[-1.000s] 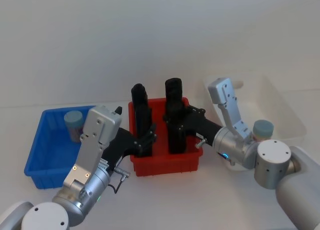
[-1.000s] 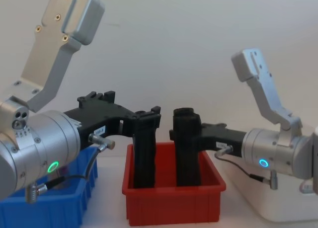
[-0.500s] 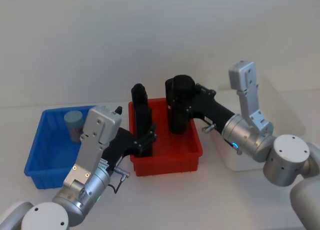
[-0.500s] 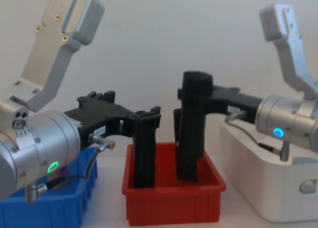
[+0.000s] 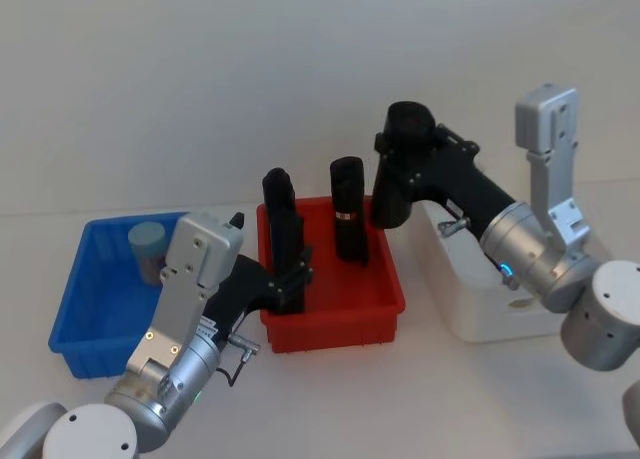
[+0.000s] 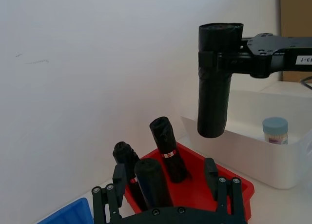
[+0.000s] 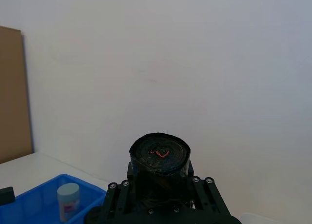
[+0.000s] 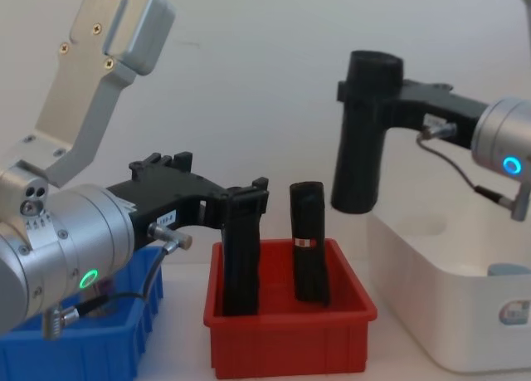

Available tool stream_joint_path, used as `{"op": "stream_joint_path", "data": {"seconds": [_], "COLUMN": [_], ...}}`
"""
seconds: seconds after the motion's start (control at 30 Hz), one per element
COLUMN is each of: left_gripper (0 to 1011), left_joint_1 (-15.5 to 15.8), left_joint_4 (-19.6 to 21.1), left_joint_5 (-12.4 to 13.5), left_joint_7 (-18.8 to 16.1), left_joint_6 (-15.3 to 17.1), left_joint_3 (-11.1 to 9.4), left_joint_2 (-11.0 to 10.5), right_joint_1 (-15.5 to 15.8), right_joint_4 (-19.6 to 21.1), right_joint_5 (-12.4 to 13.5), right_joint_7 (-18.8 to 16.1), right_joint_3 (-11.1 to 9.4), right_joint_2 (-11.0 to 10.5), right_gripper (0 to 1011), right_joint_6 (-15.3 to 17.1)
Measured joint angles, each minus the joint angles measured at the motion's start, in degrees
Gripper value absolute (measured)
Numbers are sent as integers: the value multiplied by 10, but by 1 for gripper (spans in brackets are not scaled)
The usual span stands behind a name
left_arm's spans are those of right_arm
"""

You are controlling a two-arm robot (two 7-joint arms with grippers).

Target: Pick the cotton swabs from the blue box and place them into the white box.

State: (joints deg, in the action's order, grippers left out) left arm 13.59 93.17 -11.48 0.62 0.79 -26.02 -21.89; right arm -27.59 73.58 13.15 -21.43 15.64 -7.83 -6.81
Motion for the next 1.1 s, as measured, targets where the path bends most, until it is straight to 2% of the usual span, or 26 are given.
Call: {"op": "stream_joint_path", "data": {"seconds": [0.27,0.5,0.73,1.1], "left_gripper": [1004,1004,1004,1004], "left_joint_1": [0,0,0,0], "left_joint_4": [0,0,0,0], "left_joint_5": [0,0,0,0], "left_joint_7": [0,0,0,0], "left_joint_6": [0,0,0,0], "left_joint_3": [0,0,0,0], "left_joint_2": [0,0,0,0], "right_joint_1": [22,37,49,55], "right_joint_4": [51,76,83,69], "right_joint_5": [-7,-11,-13,-16], "right_joint_7": [55,99,131,140], "right_joint_3": [-13,-26,-39,-44], "right_joint_2": [-17,-32,-45,-52], "right_gripper": [517,517,517,517], "right_joint_6": [31,61,93,116]}}
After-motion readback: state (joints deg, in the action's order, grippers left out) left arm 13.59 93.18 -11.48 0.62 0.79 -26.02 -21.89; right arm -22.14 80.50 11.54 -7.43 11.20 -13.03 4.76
